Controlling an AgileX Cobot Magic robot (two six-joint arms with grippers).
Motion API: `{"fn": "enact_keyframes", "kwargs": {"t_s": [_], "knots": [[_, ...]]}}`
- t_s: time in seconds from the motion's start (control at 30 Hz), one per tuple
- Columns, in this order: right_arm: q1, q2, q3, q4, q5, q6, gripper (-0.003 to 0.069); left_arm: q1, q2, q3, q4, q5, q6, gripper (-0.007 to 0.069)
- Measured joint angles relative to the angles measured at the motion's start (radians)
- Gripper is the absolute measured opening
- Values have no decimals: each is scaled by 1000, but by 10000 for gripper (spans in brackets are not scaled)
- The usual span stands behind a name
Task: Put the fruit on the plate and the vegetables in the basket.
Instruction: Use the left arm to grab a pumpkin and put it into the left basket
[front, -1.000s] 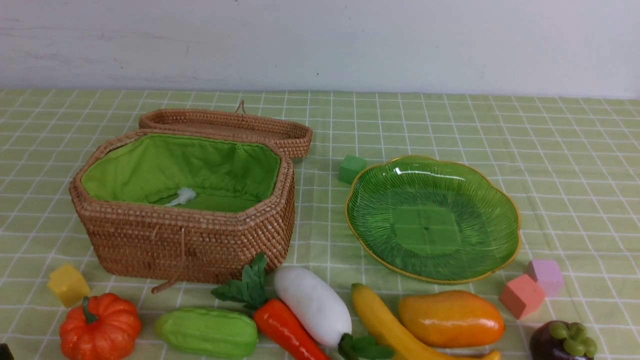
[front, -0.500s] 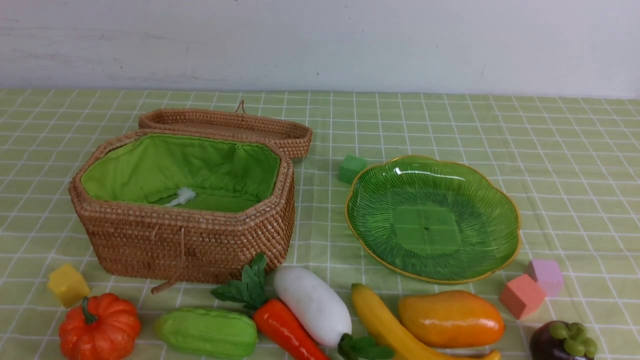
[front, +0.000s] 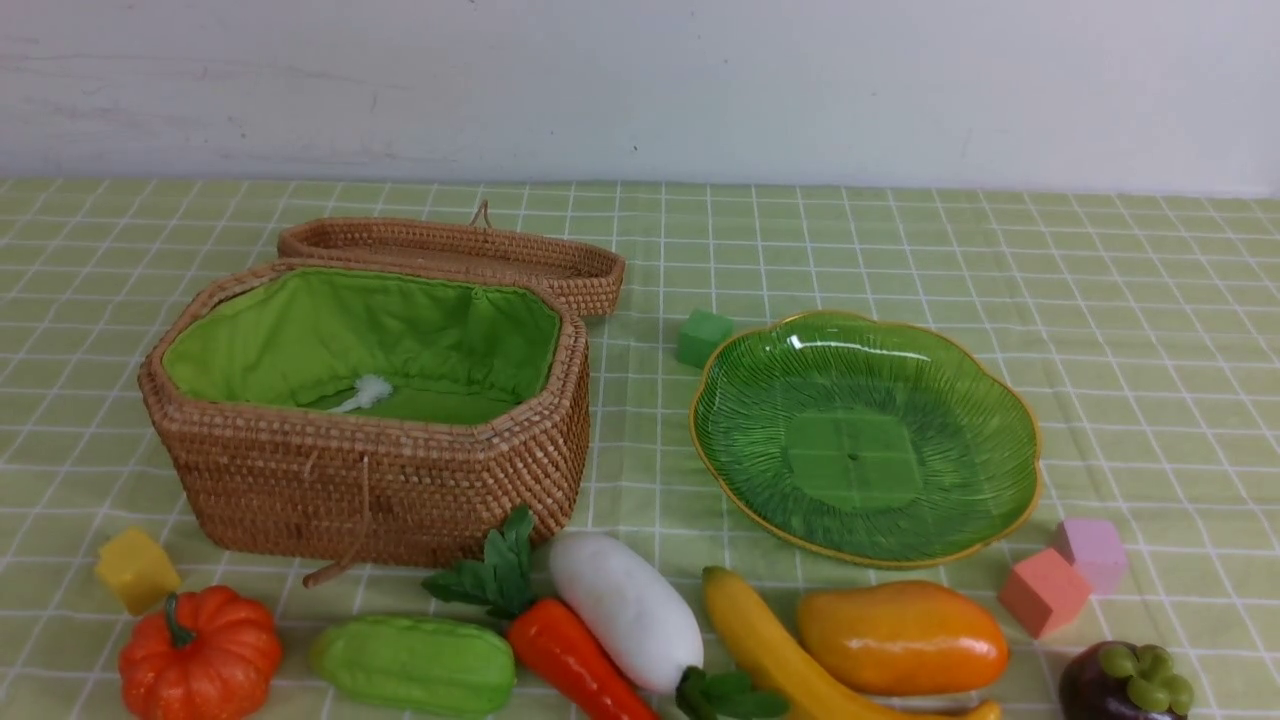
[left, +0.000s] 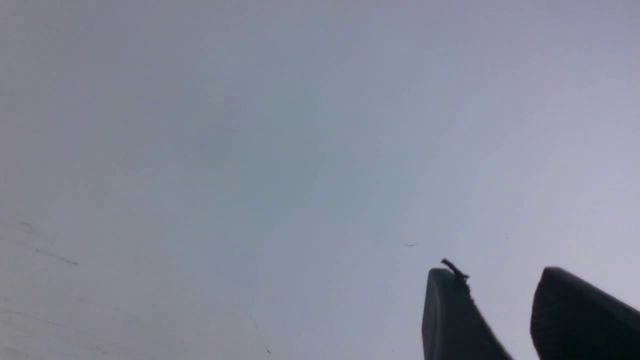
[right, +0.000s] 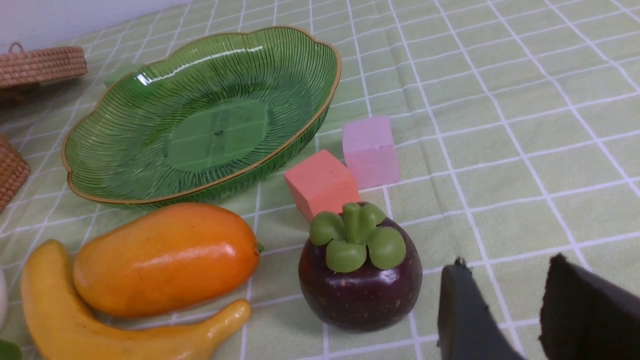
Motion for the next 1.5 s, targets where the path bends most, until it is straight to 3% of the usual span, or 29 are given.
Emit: {"fn": "enact_keyframes", "kwargs": {"t_s": [0.23, 0.43, 0.6, 0.83, 1.1, 1.5], "knots": [[0, 0, 0, 0, 0, 0, 240, 0, 277, -251, 8, 389, 0, 239], [0, 0, 0, 0, 0, 0, 240, 0, 445, -267, 13, 593, -1, 239], [0, 0, 0, 0, 0, 0, 240, 0, 519, -267, 22, 610, -1, 239], [0, 0, 0, 0, 1, 0, 240, -10, 620, -267, -59, 685, -4, 239], [0, 0, 0, 0, 1, 0, 240, -131, 752, -267, -70, 746, -4, 239], [0, 0, 0, 0, 1, 0, 240, -133, 770, -267, -70, 838, -74, 267]]}}
